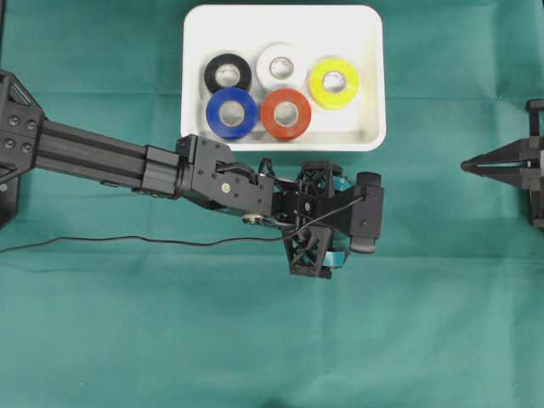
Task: Put the tape into the white case with the left arm.
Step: 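Lower the left gripper onto the teal tape and grasp it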
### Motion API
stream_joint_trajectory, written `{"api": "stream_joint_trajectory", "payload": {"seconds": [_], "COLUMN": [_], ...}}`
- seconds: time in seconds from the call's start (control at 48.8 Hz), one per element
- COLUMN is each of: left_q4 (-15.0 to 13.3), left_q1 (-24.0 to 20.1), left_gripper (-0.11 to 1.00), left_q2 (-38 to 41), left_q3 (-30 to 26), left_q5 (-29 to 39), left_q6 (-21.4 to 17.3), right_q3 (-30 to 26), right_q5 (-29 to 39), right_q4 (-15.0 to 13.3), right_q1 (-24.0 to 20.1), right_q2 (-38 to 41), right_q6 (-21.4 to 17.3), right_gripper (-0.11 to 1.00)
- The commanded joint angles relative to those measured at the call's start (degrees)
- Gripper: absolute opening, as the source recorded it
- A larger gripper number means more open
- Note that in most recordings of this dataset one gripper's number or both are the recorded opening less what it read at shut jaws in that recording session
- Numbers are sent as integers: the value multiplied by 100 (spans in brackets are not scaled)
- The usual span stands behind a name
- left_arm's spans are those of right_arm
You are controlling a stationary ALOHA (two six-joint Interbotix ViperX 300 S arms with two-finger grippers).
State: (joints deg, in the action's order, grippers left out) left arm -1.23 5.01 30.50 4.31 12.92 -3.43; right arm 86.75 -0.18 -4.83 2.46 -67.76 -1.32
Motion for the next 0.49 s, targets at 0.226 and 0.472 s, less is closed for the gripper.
{"api": "stream_joint_trajectory", "payload": {"seconds": [0.226,0.472], "left_q4": [18,9], "left_q1": [-123,-70], "left_gripper": [26,26], "left_q2": [-272,-378], "left_q3": [35,53], "left_q5": [-18,-9], "left_q6": [18,18], "right_q3": [-53,-53], "right_q5": [-79,-79], "right_q4": [-9,-9], "right_q1": [9,0], "right_q2": [44,35], "right_q6": [-9,-9], "right_gripper": [-9,-9]}}
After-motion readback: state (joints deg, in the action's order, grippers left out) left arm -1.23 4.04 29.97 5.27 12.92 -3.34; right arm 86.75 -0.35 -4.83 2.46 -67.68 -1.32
